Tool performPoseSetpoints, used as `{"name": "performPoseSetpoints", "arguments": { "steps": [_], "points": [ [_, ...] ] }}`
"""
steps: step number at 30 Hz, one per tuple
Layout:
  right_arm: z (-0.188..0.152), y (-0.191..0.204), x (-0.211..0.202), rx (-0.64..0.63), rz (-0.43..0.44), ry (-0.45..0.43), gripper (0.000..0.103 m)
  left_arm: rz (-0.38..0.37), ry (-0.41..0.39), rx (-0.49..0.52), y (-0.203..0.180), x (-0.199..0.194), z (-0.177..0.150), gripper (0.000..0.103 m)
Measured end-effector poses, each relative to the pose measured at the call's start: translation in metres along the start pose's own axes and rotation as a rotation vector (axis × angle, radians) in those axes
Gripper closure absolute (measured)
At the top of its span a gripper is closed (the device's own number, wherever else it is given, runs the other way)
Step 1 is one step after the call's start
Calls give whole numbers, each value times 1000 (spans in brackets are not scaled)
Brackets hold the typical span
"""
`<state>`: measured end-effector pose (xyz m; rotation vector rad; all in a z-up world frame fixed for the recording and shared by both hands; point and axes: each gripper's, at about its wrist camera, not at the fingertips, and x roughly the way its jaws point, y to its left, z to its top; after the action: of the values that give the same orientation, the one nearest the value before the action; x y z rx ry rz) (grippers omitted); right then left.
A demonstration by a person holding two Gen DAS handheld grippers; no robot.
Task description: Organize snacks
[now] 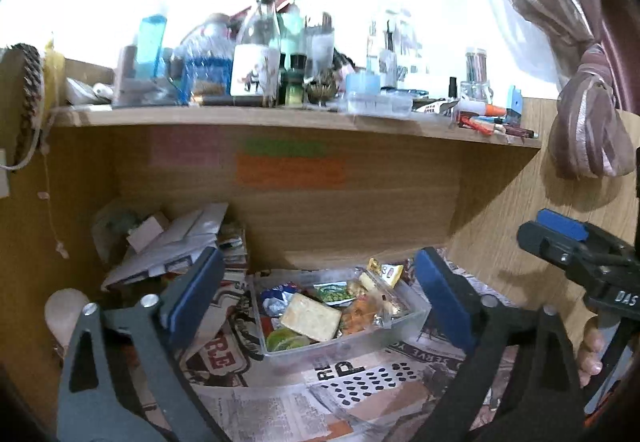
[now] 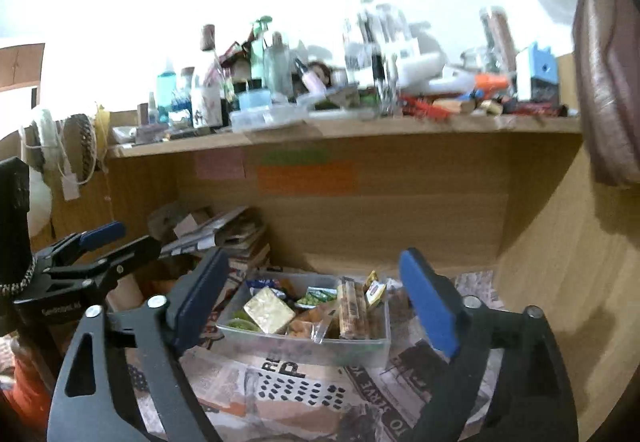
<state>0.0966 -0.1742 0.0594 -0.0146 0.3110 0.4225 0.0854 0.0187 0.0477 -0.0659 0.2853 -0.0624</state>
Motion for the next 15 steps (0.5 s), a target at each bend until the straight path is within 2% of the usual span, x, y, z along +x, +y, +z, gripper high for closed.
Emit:
{"name": "performPoseSetpoints", "arguments": {
  "steps": [1,3,15],
  "points": [
    [-1,2,-1,-3,-4,-3,13,10,-8,7,-1,-4,-1,1],
    [-2,6,-5,-8,-11,-15,1,20,-15,14,-3,-10,-2,0],
    [-10,15,-16,-19,-24,-29,0,12,-26,10,-1,-28,-4,0]
  ]
}}
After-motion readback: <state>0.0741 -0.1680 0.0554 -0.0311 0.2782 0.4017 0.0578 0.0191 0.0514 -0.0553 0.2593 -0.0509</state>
